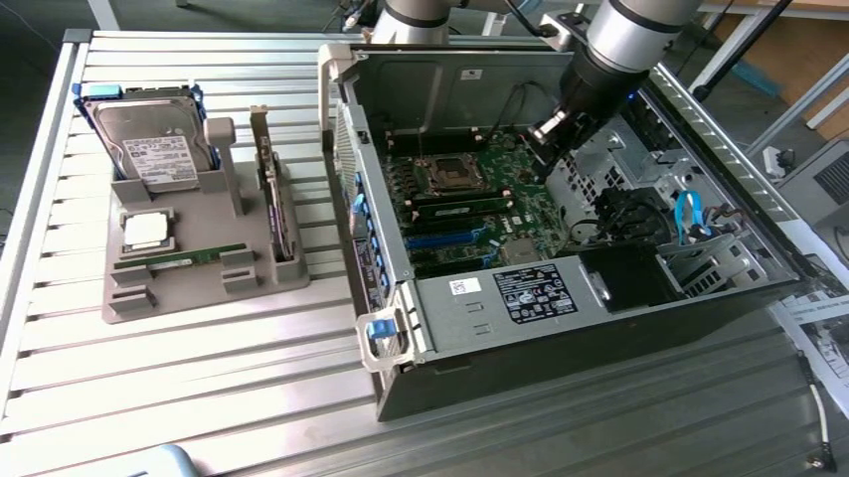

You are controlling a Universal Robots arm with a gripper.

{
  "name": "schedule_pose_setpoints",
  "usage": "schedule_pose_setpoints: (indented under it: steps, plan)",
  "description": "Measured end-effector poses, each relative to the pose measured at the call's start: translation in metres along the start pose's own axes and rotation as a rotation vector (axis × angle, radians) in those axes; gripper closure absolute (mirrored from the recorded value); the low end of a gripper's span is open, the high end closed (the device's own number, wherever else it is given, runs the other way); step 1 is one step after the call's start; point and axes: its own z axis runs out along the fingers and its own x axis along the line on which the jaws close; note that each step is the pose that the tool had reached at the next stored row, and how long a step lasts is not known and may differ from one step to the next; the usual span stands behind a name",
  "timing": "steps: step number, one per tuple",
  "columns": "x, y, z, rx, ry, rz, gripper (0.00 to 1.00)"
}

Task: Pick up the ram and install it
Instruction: 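Press down the ram until it locks into place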

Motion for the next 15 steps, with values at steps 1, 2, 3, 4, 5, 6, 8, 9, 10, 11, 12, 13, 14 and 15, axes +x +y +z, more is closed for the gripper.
schedule_pose_setpoints:
  steps: [1,2,3,4,5,6,8,9,10,11,12,13,14,15]
  plan:
    - [0.0000,0.0000,0.0001,-0.0001,-0.0001,0.006,0.89]
    - [0.0001,0.0000,0.0003,-0.0002,-0.0003,0.012,0.89]
    - [0.0001,0.0000,0.0005,-0.0003,-0.0005,0.022,0.89]
    - [0.0001,0.0000,0.0006,-0.0005,-0.0006,0.028,0.89]
    - [0.0001,0.0000,0.0007,-0.0005,-0.0008,0.036,0.89]
    - [0.0002,0.0000,0.0009,-0.0007,-0.0010,0.044,0.89]
    - [0.0002,0.0001,0.0011,-0.0008,-0.0012,0.058,0.89]
    - [0.0002,0.0001,0.0011,-0.0008,-0.0013,0.063,0.89]
    - [0.0003,0.0001,0.0011,-0.0009,-0.0014,0.069,0.89]
    - [0.0003,0.0001,0.0012,-0.0011,-0.0016,0.075,0.89]
    - [0.0003,0.0001,0.0012,-0.0012,-0.0018,0.081,0.89]
    - [0.0003,0.0001,0.0012,-0.0013,-0.0019,0.086,0.89]
    - [0.0003,0.0001,0.0012,-0.0014,-0.0020,0.092,0.89]
    - [0.0003,0.0001,0.0012,-0.0014,-0.0021,0.097,0.89]
